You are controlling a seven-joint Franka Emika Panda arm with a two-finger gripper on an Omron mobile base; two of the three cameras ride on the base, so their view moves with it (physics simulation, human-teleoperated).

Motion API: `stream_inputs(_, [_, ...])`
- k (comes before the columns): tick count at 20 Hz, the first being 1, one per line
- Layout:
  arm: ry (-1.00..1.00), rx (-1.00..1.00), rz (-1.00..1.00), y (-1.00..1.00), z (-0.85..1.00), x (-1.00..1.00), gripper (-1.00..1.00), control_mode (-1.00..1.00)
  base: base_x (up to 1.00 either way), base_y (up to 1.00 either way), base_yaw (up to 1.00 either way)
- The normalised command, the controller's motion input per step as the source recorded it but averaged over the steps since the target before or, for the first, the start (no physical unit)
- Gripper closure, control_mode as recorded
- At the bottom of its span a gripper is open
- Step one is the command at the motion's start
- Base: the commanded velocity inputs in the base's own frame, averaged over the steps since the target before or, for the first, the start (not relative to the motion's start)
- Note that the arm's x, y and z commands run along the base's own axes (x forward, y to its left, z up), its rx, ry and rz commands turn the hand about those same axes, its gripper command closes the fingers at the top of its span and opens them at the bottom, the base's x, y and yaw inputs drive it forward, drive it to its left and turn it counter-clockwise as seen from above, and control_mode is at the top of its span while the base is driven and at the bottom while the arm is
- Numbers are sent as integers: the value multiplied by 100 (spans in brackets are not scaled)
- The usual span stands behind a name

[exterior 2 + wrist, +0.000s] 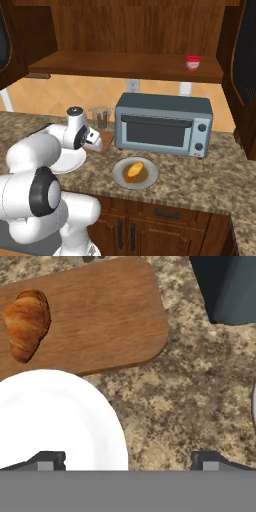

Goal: From the different types of pastries on the counter, select a croissant and place it on the cutting board. Then retrieve a jar of jam from the cabinet and place it alongside the croissant on the cutting board.

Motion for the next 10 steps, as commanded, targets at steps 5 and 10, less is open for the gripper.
stream_inputs(5, [-4, -8, 0, -62, 66, 0, -100, -100, 0, 0, 0])
stream_inputs(10, [0, -3, 0, -65, 73, -4, -100, -100, 0, 0, 0])
